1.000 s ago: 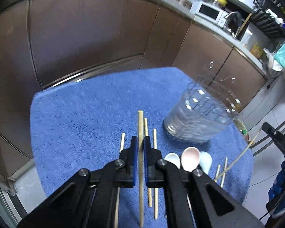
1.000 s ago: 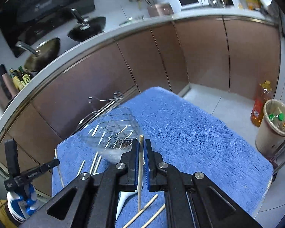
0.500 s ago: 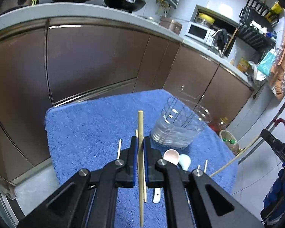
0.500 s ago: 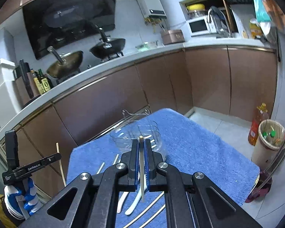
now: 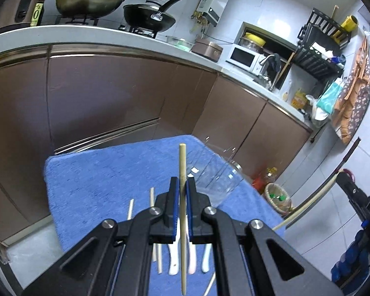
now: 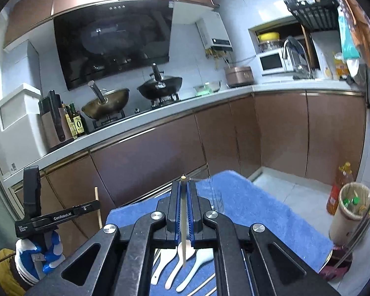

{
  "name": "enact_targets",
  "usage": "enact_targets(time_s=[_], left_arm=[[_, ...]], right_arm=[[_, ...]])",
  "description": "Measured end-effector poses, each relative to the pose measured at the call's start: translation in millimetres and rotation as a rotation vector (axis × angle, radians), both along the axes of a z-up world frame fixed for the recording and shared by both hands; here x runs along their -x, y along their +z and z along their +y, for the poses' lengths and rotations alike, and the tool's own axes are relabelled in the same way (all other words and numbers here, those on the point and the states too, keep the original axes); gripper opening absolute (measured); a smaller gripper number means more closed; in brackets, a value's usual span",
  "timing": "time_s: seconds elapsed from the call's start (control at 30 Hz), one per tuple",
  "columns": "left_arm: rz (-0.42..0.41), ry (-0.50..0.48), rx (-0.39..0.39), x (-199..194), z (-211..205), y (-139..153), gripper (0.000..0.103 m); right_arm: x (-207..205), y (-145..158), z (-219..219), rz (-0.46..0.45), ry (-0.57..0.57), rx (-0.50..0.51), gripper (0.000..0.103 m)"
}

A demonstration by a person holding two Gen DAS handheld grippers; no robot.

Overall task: Organize utensils
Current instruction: 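Carry both chopsticks over the clear holder and open both grippers to drop them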

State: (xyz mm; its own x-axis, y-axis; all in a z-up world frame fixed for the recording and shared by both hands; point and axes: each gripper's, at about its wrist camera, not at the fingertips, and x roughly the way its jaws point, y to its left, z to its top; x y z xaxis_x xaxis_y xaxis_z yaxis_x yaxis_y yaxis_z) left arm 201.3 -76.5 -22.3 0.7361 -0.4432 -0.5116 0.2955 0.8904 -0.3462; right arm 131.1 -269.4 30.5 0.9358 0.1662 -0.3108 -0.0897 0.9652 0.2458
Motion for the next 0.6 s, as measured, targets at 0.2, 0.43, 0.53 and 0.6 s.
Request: enact_targets(time_s=[0.2,0.43,0.53,0.6], left_arm=[[-0.066,-0.018,0.059,-23,-23,36,0.005],[-0.199,0.038,0.084,-69,-55,69,0.005],[-0.238,0.066,0.086,-91,-68,71,0.005],[-0.255,0.084,0.079,-104,-77,67,0.005]], right_arm=[[-18,17,-3,-0.059,0.003,0.018,0.005],[-63,29,-8,-0.117,-0.002,0.039,0.005],[-85,26,-10,-0.133,-0.010,0.048,0.005],[-99,20,-10,-0.132,-0.023,0.058,0.005]])
